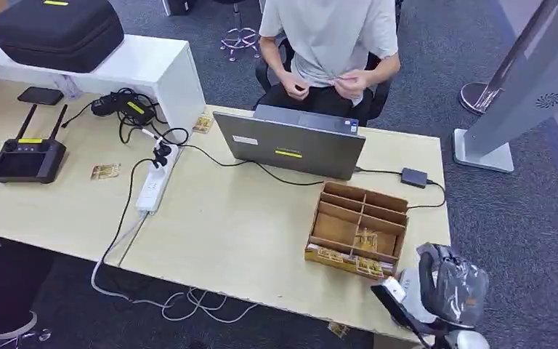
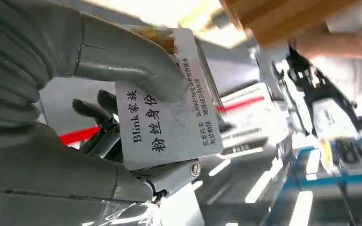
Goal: Pass the card to the sensor for recognition and then transmit it.
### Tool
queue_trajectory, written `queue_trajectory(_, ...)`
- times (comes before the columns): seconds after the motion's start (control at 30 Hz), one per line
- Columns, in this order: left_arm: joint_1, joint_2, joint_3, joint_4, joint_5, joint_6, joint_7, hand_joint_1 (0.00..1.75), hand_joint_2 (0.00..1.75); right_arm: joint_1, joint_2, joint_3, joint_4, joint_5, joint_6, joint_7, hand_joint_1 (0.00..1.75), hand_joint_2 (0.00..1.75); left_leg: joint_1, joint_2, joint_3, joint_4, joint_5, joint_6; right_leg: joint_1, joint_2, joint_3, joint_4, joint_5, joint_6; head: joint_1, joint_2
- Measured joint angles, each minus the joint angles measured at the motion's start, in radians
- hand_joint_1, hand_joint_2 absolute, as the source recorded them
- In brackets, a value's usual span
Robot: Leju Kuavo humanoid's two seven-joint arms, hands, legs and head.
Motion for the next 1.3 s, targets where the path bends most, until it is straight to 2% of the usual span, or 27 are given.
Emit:
queue_trajectory(0.13, 0.0, 0.002, 0.0, 0.0, -0.022, -0.017, 0.0, 0.0, 1.75, -0.113, -0.039, 0.063, -0.018, 0.019, 0.017, 0.069, 1.75, 1.75, 0.0, 0.001, -0.002, 0.0, 0.001, 0.0, 0.0, 0.001, -0.002, 0.001, 0.003, -0.001, 0.0, 0.0)
queue_trajectory(0.27, -0.003, 0.002, 0.0, 0.0, -0.05, -0.034, -0.005, 0.0, 1.75, -0.35, -0.075, 0.123, 0.045, 0.022, 0.127, 0.154, 1.75, 1.75, 0.0, 0.004, -0.002, 0.0, 0.004, -0.001, 0.0, 0.005, -0.003, 0.001, 0.006, 0.0, 0.0, 0.0)
queue_trajectory(0.37, -0.005, 0.002, 0.0, 0.0, -0.077, -0.044, -0.014, 0.0, 1.75, -0.527, -0.076, 0.165, 0.179, 0.053, 0.172, 0.211, 1.75, 1.75, 0.0, 0.004, -0.003, 0.0, 0.007, 0.0, 0.0, 0.004, -0.004, 0.001, 0.008, 0.0, -0.001, 0.0)
queue_trajectory(0.5, -0.008, 0.002, -0.002, 0.0, -0.106, -0.056, -0.023, 0.0, 1.75, -0.732, -0.073, 0.202, 0.398, 0.106, 0.174, 0.323, 1.75, 1.75, 0.0, 0.0, -0.004, 0.0, 0.01, 0.0, 0.0, 0.001, -0.004, 0.001, 0.008, 0.0, 0.0, 0.0)
queue_trajectory(0.63, -0.008, 0.003, -0.002, 0.0, -0.115, -0.06, -0.023, 0.0, 1.75, -0.838, -0.07, 0.219, 0.541, 0.119, 0.174, 0.35, 1.75, 1.75, 0.0, -0.001, -0.005, 0.0, 0.01, 0.0, 0.0, 0.0, -0.004, 0.001, 0.008, 0.0, 0.0, 0.0)
queue_trajectory(0.73, -0.011, 0.003, -0.003, 0.0, -0.127, -0.061, -0.023, 0.0, 1.75, -0.901, -0.063, 0.233, 0.635, 0.155, 0.208, 0.408, 1.75, 1.75, 0.0, -0.001, -0.005, 0.0, 0.01, 0.0, 0.0, 0.0, -0.004, 0.001, 0.008, 0.0, 0.0, 0.0)
queue_trajectory(0.9, -0.011, 0.003, -0.006, 0.0, -0.132, -0.063, -0.023, 0.0, 1.75, -0.949, -0.055, 0.241, 0.734, 0.161, 0.214, 0.422, 1.75, 1.75, 0.0, -0.001, -0.007, 0.0, 0.01, 0.0, 0.0, -0.001, -0.006, 0.001, 0.008, 0.0, 0.0, 0.0)
queue_trajectory(0.93, -0.011, 0.003, -0.007, 0.0, -0.133, -0.063, -0.023, 0.0, 1.75, -0.953, -0.054, 0.241, 0.744, 0.16, 0.212, 0.42, 0.0, 1.75, 0.0, -0.002, -0.007, 0.0, 0.01, 0.0, 0.0, -0.001, -0.006, 0.001, 0.008, 0.0, 0.0, 0.0)
queue_trajectory(1.2, -0.012, 0.002, -0.01, 0.0, -0.148, -0.076, -0.036, 0.0, 1.75, -0.961, -0.035, 0.241, 0.793, 0.142, 0.168, 0.363, 0.0, 1.75, 0.0, -0.001, -0.008, 0.0, 0.009, 0.0, 0.0, 0.0, -0.008, 0.001, 0.008, 0.0, 0.0, 0.0)
queue_trajectory(1.3, -0.012, 0.002, -0.009, 0.0, -0.146, -0.069, -0.035, 0.0, 1.75, -0.945, -0.035, 0.241, 0.785, 0.117, 0.144, 0.319, 0.0, 1.75, 0.0, -0.001, -0.008, 0.0, 0.009, 0.0, 0.0, 0.0, -0.007, 0.001, 0.008, 0.0, 0.0, 0.0)
